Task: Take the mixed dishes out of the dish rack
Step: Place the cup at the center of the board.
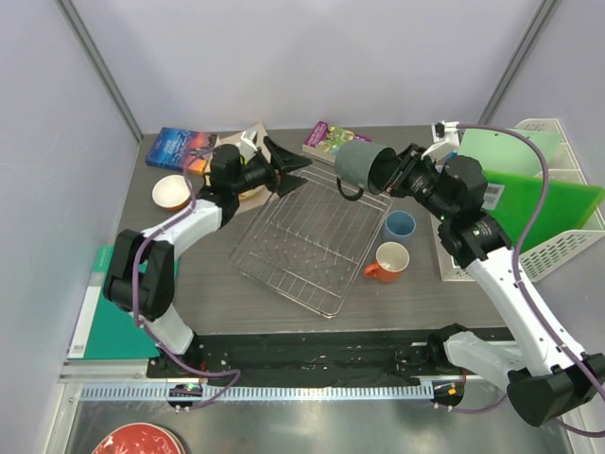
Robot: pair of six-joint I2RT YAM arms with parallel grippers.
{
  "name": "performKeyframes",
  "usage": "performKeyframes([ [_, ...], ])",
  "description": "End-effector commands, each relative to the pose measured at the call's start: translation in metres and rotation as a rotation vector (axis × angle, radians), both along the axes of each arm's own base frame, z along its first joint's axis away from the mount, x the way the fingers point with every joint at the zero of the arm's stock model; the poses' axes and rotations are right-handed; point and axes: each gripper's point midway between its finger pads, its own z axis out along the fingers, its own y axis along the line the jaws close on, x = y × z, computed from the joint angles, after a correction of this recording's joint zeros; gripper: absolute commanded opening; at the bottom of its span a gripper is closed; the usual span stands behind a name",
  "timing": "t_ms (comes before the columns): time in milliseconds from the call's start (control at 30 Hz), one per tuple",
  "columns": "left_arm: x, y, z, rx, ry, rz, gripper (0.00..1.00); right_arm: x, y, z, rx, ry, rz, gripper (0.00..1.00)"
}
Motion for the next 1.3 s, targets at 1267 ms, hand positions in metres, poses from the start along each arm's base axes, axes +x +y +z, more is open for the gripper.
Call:
performKeyframes([
  [1267, -0.066, 0.161, -0.049, 0.828, 0.004, 0.513, 0.76, -0.161, -0.1, -0.208, -0.732, 0.704, -0.211, 0.01],
])
